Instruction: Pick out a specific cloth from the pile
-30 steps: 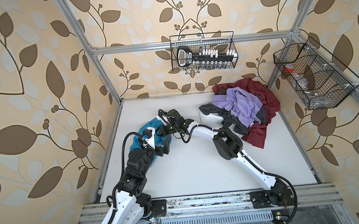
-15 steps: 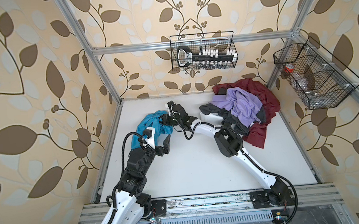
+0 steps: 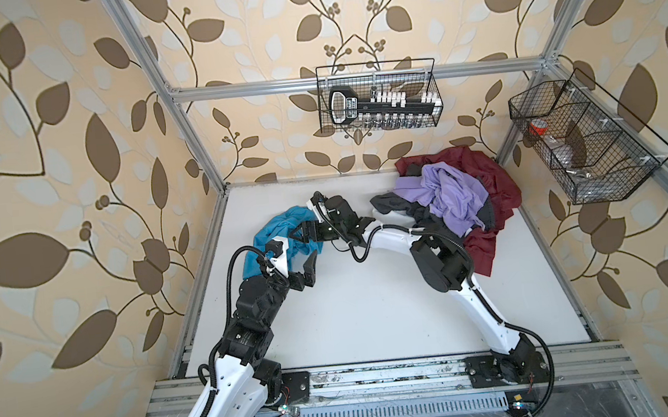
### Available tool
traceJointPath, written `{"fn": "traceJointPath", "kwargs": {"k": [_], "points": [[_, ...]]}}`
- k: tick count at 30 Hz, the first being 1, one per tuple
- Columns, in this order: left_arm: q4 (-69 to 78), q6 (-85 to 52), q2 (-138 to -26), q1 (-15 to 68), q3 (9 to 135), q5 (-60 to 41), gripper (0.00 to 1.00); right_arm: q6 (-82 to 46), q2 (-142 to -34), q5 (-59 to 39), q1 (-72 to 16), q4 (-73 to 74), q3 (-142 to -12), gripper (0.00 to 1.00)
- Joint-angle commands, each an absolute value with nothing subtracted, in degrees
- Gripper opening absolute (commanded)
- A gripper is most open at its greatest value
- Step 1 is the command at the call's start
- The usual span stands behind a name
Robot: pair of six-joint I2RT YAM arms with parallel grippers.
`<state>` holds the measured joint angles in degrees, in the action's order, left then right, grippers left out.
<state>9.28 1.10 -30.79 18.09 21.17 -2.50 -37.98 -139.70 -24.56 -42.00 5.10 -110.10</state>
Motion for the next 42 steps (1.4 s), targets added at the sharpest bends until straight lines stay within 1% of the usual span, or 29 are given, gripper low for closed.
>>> {"fn": "traceJointPath", "kwargs": {"k": [1, 4, 7, 10, 13, 15, 17, 22, 24, 26, 29, 32, 35, 38, 40, 42], "points": [[11.82, 0.79, -30.15, 18.72, 21.40, -2.44, 0.99, -29.76, -132.49, -19.77, -42.20, -5.27, -105.94, 1.00], [11.70, 0.96, -30.28, 18.72, 21.36, -2.21, 0.99, -25.08, -125.37, -16.73, -42.12, -10.62, -99.84, 1.00], [11.34, 1.13, -30.56, 18.81, 21.46, -2.06, 0.99, -21.94, -116.52, -12.79, -41.02, -12.41, -90.30, 1.00], [11.00, 1.14, -31.00, 18.90, 21.67, -1.91, 0.99, -19.97, -106.91, -11.01, -37.73, -12.38, -80.11, 1.00], [10.89, 1.57, -31.93, 19.04, 21.62, -1.24, 0.99, -17.30, -97.27, -6.52, -33.88, -12.60, -71.27, 1.00], [10.94, 1.80, -33.20, 19.00, 21.67, -0.14, 0.99, -15.55, -89.81, -4.16, -30.86, -12.49, -66.15, 1.00], [10.27, 1.87, -34.99, 19.03, 22.27, 1.12, 0.99, -13.03, -82.92, -4.31, -26.09, -12.14, -61.13, 1.00], [9.86, 2.23, -41.13, 18.98, 23.68, 4.18, 0.99, -8.17, -70.98, -4.72, -12.53, -11.34, -53.24, 1.00], [11.04, 2.33, -43.58, 18.98, 23.56, 6.89, 0.99, -5.79, -67.33, -3.50, -8.54, -6.93, -48.58, 1.00], [13.17, 1.97, -46.71, 18.90, 23.40, 11.87, 0.99, -4.06, -63.84, -2.37, -5.24, 2.01, -41.62, 1.00], [16.77, 0.80, -52.56, 18.42, 23.37, 20.34, 0.99, -4.24, -62.23, 0.20, -1.52, 15.93, -33.19, 1.00], [20.57, 0.45, -59.88, 17.76, 23.82, 25.96, 0.99, -3.67, -64.51, 3.21, 0.35, 27.57, -26.80, 1.00], [26.79, 0.79, -67.65, 17.67, 23.14, 32.33, 0.99, -4.25, -69.32, 4.86, 1.21, 33.07, -24.48, 1.00], [37.62, 1.83, -73.93, 17.67, 20.26, 37.27, 0.99, -5.41, -74.08, 5.01, 1.37, 39.16, -22.64, 0.99], [41.23, 2.50, -76.74, 17.67, 19.84, 38.95, 0.99, -5.41, -76.49, 5.10, 1.35, 42.81, -21.56, 0.99], [40.85, 2.84, -77.72, 17.49, 20.75, 38.40, 0.99, -5.45, -78.43, 6.22, 1.37, 45.93, -20.56, 0.99]]}}
